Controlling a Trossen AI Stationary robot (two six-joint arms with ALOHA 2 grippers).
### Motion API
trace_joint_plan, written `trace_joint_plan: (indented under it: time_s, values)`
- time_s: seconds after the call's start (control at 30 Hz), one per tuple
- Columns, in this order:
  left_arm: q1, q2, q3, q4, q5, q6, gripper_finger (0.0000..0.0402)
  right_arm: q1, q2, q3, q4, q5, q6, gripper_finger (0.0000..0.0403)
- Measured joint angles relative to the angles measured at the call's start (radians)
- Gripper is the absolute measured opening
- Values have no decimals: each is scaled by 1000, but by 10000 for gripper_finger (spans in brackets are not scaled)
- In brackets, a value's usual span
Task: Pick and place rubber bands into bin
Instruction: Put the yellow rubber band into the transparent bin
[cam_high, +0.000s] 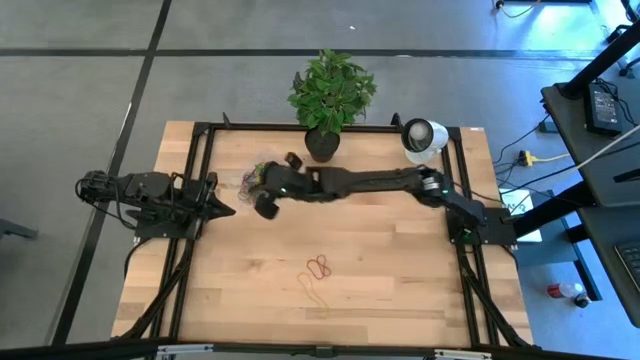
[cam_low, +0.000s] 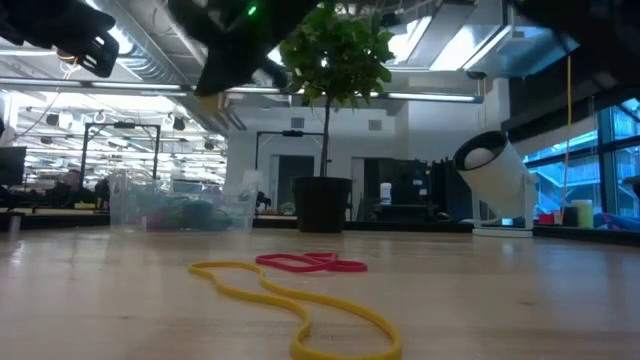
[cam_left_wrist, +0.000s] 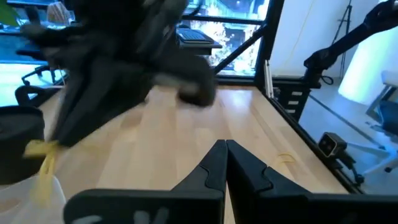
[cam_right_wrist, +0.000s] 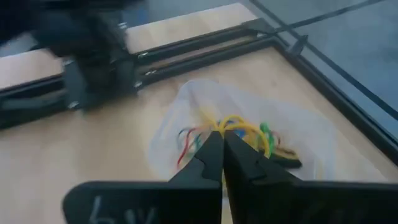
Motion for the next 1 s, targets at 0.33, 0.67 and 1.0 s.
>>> trace_joint_plan:
  time_s: [0.33,0.67,1.0]
  values:
    - [0,-4,0,-18,65,72,2,-68,240,148,114,3,-12,29]
    - [0,-23,0,-20,101,97,5,-75,249,163,74,1,13,109]
    - [0,90,1,-10,24,87,5,-57,90,163,-168,-6,-28,172]
